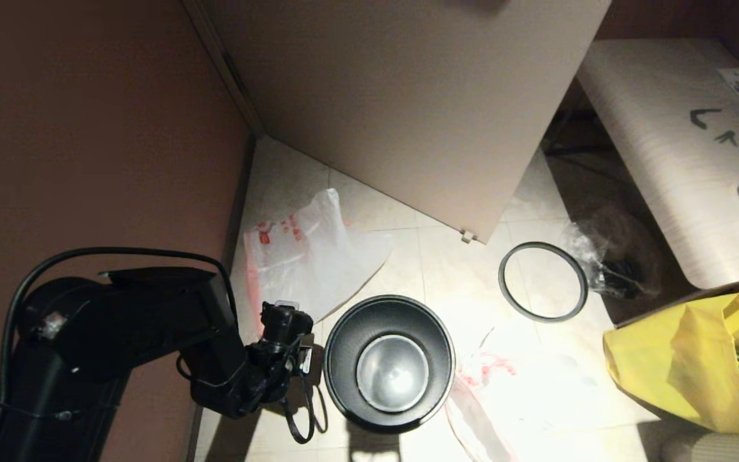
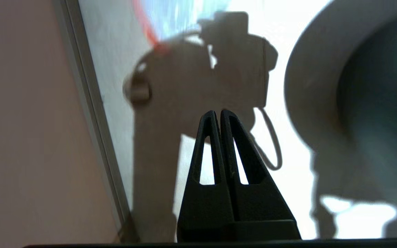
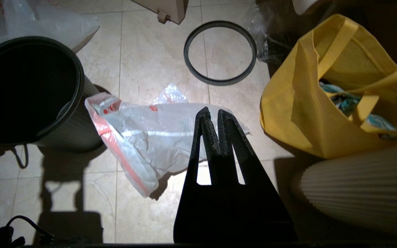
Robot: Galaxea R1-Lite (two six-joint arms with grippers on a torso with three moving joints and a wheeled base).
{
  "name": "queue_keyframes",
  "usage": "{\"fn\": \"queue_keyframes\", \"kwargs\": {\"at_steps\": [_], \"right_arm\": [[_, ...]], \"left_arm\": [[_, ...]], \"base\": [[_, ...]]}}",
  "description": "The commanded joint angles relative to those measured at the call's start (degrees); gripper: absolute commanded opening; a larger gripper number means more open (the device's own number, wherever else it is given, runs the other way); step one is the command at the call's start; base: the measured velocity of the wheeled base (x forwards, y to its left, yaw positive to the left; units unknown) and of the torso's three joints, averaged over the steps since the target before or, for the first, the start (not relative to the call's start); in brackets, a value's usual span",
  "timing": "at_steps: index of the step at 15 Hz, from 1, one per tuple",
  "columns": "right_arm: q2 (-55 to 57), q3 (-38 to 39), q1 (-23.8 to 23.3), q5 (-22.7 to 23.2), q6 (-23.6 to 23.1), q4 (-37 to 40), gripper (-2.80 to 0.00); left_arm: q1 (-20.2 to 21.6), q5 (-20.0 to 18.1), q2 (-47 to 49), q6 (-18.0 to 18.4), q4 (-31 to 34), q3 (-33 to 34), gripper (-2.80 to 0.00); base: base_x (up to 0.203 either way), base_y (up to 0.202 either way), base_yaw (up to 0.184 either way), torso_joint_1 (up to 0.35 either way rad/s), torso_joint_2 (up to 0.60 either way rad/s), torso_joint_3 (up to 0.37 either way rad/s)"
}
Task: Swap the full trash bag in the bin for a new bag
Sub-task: Pick up a new trash bag
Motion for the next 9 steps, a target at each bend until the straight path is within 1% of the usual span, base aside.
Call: {"fn": "queue_keyframes", "kwargs": {"at_steps": [1,4,6,9], "right_arm": [[0.05,0.0,0.01,-0.01,-0.01,0.07,-2.8],[0.05,0.0,0.01,-0.01,0.0,0.07,-2.8],[0.05,0.0,0.01,-0.01,0.0,0.07,-2.8],[0.05,0.0,0.01,-0.01,0.0,0.07,-2.8]], "left_arm": [[0.0,0.2,-0.07,-0.04,-0.33,-0.02,-2.8],[0.0,0.29,0.11,0.27,-0.51,-0.1,-2.8],[0.3,0.23,0.28,3.3,-1.17,-0.61,-2.8],[0.79,0.68,0.13,4.42,-2.39,-4.24,-2.8]], "base": [[0.195,0.0,0.002,-0.002,0.0,0.002],[0.181,0.0,0.003,0.004,0.0,-0.001],[0.033,0.0,-0.002,0.005,0.0,0.0],[0.0,0.0,0.0,0.0,0.0,0.0]]}}
